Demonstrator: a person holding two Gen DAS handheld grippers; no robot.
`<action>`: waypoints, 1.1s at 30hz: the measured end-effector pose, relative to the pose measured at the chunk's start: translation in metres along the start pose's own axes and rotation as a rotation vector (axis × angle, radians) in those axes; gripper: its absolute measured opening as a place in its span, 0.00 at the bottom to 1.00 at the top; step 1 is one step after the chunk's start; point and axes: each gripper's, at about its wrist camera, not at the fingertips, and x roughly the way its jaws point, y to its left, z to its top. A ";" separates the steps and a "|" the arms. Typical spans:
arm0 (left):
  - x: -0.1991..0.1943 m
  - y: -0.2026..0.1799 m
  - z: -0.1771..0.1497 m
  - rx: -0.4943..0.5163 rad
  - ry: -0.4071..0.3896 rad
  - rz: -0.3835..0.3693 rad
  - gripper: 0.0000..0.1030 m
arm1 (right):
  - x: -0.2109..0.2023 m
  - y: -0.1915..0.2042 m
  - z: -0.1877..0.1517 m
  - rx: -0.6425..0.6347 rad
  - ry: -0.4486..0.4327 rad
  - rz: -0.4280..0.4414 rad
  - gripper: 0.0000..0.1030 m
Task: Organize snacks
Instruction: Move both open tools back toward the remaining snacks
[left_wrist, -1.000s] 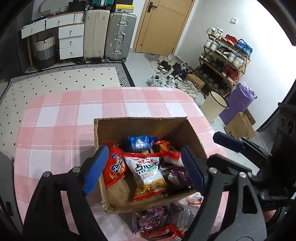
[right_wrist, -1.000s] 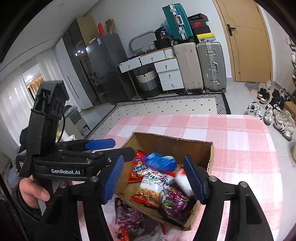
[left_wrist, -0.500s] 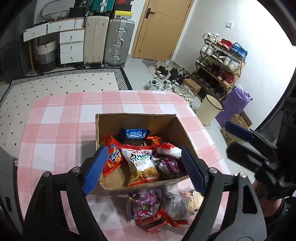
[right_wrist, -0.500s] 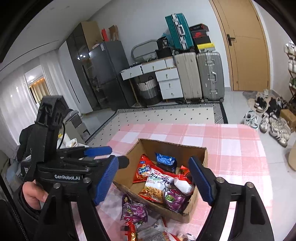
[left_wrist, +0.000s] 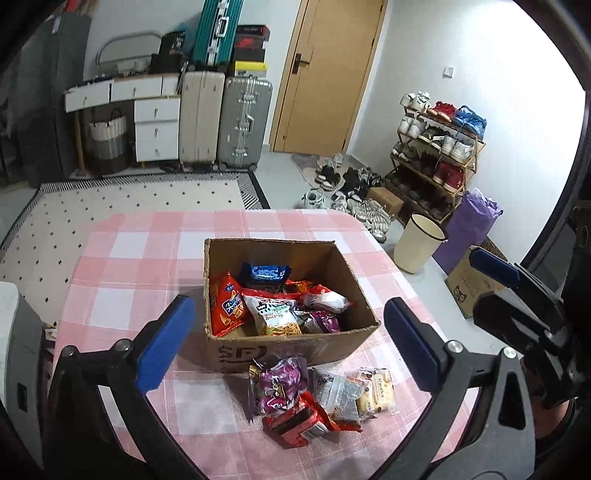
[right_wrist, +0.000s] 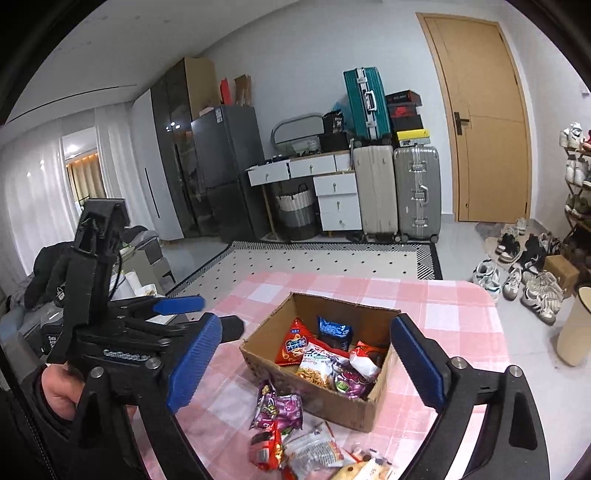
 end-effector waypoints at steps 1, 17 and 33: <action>-0.006 -0.003 -0.004 0.005 -0.001 -0.001 0.99 | -0.005 0.001 -0.003 0.001 -0.004 -0.004 0.94; -0.057 -0.031 -0.064 0.012 -0.022 -0.012 0.99 | -0.063 0.005 -0.052 0.041 0.000 -0.068 0.98; -0.040 -0.008 -0.125 -0.054 0.048 0.014 0.99 | -0.044 -0.007 -0.126 0.087 0.129 -0.107 0.98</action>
